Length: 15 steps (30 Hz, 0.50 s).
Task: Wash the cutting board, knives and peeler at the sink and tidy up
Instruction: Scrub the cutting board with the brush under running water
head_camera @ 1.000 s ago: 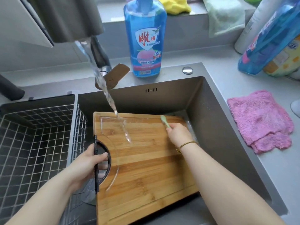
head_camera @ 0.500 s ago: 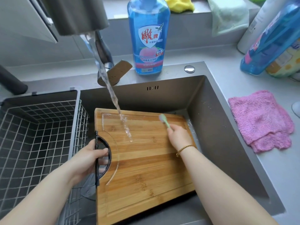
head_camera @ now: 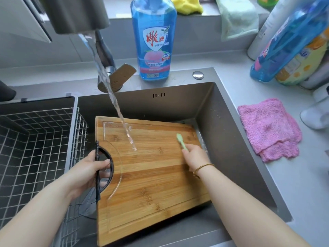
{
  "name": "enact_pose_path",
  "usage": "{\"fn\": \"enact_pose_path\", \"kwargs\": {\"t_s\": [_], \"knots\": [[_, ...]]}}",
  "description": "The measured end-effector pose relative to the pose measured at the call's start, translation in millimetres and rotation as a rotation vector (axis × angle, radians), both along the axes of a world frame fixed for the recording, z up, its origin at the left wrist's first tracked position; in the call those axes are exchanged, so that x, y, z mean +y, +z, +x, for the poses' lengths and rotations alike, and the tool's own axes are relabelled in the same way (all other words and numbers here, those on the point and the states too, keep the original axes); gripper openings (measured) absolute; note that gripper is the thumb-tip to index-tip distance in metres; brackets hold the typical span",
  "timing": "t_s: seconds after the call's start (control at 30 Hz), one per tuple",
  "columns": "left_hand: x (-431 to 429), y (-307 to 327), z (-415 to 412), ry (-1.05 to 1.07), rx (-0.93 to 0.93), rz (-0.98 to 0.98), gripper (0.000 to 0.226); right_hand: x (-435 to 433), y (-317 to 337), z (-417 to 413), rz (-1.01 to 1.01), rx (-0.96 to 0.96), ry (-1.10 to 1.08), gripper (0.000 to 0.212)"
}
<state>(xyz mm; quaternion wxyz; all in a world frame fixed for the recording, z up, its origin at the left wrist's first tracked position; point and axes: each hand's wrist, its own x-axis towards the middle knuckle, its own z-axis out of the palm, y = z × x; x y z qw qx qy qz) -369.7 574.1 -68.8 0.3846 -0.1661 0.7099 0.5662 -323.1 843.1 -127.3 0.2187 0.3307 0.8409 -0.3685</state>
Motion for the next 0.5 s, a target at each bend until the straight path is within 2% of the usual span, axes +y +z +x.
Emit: {"fn": "enact_pose_path", "kwargs": {"t_s": [0.1,0.13,0.23,0.27,0.4,0.43,0.5], "knots": [[0,1,0,-0.006,0.003,-0.005,0.02,-9,13,7,-0.242,-0.04,0.01,0.037],[0,1,1,-0.007,0.005,-0.005,0.019,-1,14,9,-0.232,-0.073,-0.007,0.035],[0,2,1,-0.011,0.014,0.007,0.017,19,15,16,-0.001,-0.187,0.031,0.031],[0,2,1,-0.012,0.017,0.009,0.016,17,16,20,-0.037,-0.196,0.025,0.031],[-1,0,1,-0.014,0.016,-0.001,0.017,-17,26,40,-0.459,-0.223,0.109,0.037],[-1,0,0,-0.011,0.016,-0.004,0.018,-17,25,42,-0.447,-0.235,0.158,0.036],[-1,0,0,-0.011,0.017,-0.009,0.02,-1,18,41,-0.269,-0.217,0.156,0.034]]}}
